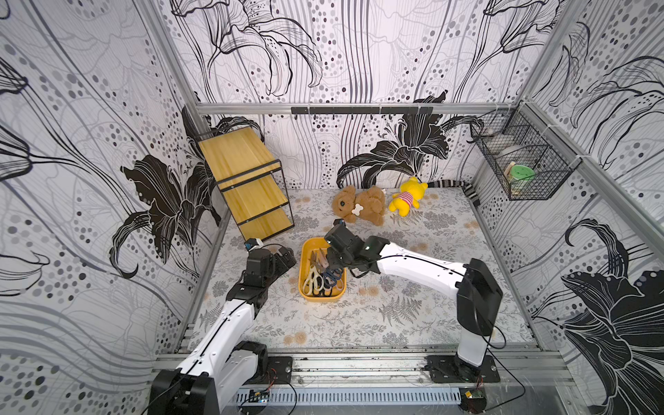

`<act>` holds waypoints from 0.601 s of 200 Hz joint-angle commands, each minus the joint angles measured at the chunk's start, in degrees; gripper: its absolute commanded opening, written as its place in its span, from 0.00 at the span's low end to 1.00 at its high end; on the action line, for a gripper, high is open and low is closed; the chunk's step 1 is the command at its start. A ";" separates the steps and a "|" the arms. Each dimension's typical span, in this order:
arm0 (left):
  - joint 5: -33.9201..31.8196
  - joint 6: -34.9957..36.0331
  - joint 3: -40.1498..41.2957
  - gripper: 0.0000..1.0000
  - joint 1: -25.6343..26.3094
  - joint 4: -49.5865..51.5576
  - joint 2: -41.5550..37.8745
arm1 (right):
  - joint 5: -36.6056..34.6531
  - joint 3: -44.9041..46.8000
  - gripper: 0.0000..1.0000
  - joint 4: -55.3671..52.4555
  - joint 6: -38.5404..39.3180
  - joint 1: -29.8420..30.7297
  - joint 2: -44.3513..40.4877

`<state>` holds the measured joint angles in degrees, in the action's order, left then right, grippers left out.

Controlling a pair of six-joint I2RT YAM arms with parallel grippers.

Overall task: Put the scissors into the storage box
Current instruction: Place the scissors in the storage box, then reset both arms

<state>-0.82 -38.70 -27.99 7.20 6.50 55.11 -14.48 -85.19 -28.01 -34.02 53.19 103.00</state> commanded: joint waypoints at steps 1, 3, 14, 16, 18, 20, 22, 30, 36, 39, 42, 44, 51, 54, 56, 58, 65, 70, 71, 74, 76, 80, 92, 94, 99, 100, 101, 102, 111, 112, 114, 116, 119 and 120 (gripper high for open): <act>-7.32 8.16 2.18 0.97 -0.36 -12.44 -0.24 | -7.32 8.80 0.37 2.26 14.63 -9.27 -7.96; -7.70 8.72 2.46 0.97 -0.42 -13.37 -0.26 | -7.08 9.91 0.37 2.96 15.33 -10.30 -9.21; -10.17 12.42 3.73 0.97 -0.38 -18.12 0.13 | -5.36 16.19 0.37 7.38 19.54 -16.27 -13.24; -10.65 13.32 3.86 0.97 -0.38 -18.88 0.27 | -5.05 17.29 0.37 8.26 20.25 -17.40 -13.92; -11.14 14.12 4.07 0.97 -0.35 -19.73 0.39 | -4.71 18.34 0.37 9.10 20.98 -18.47 -14.61; -11.62 14.75 4.25 0.97 -0.35 -20.46 0.51 | -4.25 19.10 0.37 9.88 21.68 -19.64 -15.21; -12.13 15.49 4.37 0.97 -0.35 -21.20 0.70 | -3.91 20.30 0.37 10.71 22.41 -20.61 -15.86; -14.25 18.09 4.82 0.97 -0.43 -24.01 1.71 | -2.57 24.14 0.37 13.78 25.20 -24.91 -17.83; -15.68 19.88 5.12 0.97 -0.36 -26.32 2.66 | -1.91 26.67 0.37 16.03 27.45 -27.92 -19.02; -16.38 20.76 5.33 0.97 -0.35 -27.45 3.07 | -1.88 27.95 0.37 17.25 28.51 -29.34 -19.53; -17.05 21.71 5.51 0.97 -0.35 -28.73 3.82 | -1.90 29.14 0.37 18.41 29.60 -30.76 -19.89; -17.40 22.32 5.67 0.97 -0.35 -29.57 4.27 | -1.94 29.93 0.37 19.35 30.28 -31.61 -20.09; -18.34 24.25 6.28 0.97 -0.35 -32.70 5.94 | -2.04 32.82 0.37 22.68 32.46 -34.66 -20.33; -18.48 25.15 6.62 0.97 -0.47 -34.01 6.81 | -1.98 33.85 0.37 23.99 33.24 -35.73 -20.33; -18.51 25.53 6.69 0.97 -0.44 -35.07 7.35 | -1.92 34.58 0.37 24.94 33.78 -36.76 -20.31; -18.51 26.13 6.89 0.97 -0.50 -35.97 7.70 | -1.88 35.18 0.37 25.86 34.18 -37.59 -20.19; -18.36 27.44 7.32 0.97 -0.60 -38.75 9.96 | -1.16 37.28 0.37 28.88 35.19 -40.10 -19.59; -18.10 27.85 7.46 0.97 -0.68 -40.43 11.21 | 0.31 38.45 0.37 30.76 35.71 -42.01 -18.95; -18.05 27.96 7.53 0.97 -0.69 -40.78 11.49 | 0.63 38.61 0.37 31.36 35.74 -42.37 -18.79; -17.80 28.12 7.59 0.97 -0.76 -41.94 12.17 | 1.70 39.36 0.37 32.81 35.84 -43.48 -18.35; -17.57 28.32 7.70 0.97 -0.80 -42.67 12.79 | 2.43 39.74 0.37 33.71 35.90 -44.08 -18.05; -17.32 28.57 7.85 0.97 -0.91 -43.93 13.65 | 3.84 40.36 0.37 35.35 36.09 -45.41 -17.42; -16.84 28.93 8.64 0.97 -0.88 -48.71 16.18 | 6.41 43.28 0.37 41.76 36.83 -48.11 -15.53; -16.71 29.05 8.87 0.97 -0.98 -49.64 16.54 | 6.68 43.93 0.36 43.14 36.90 -48.45 -15.26; -16.39 29.27 9.42 0.97 -0.97 -52.10 17.44 | 7.42 45.49 0.36 47.00 37.63 -49.14 -14.62; -16.36 29.37 9.48 0.97 -0.96 -52.55 17.64 | 7.61 45.83 0.36 47.79 37.76 -49.27 -14.52; -16.34 29.42 9.68 0.97 -0.96 -53.03 17.87 | 7.79 46.17 0.36 48.18 37.91 -49.43 -14.46; -16.33 29.49 9.78 0.97 -0.96 -53.28 18.03 | 8.02 46.52 0.36 48.73 38.08 -49.55 -14.35; -16.13 30.13 10.88 0.97 -1.01 -57.38 19.73 | 8.96 49.82 0.36 57.38 39.32 -50.18 -13.78; -16.09 30.19 10.95 0.97 -0.98 -57.69 19.93 | 9.00 50.23 0.36 58.38 39.53 -50.23 -13.74; -16.13 30.33 11.18 0.97 -1.01 -58.28 20.38 | 9.20 51.00 0.36 59.93 39.86 -50.34 -13.71; -16.14 30.45 11.35 0.97 -1.04 -58.73 20.71 | 9.38 51.64 0.36 62.25 40.01 -50.41 -13.60; -16.11 30.94 11.54 0.98 -1.03 -60.12 21.29 | 10.32 52.69 0.36 64.63 39.59 -50.66 -13.51; -16.17 31.09 11.55 0.98 -1.04 -60.34 21.46 | 10.77 52.86 0.36 65.22 39.66 -50.78 -13.43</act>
<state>-16.34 -12.03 -18.50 6.63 -38.06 73.30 -10.17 -38.44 13.56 1.13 3.53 88.20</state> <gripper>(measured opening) 0.974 0.360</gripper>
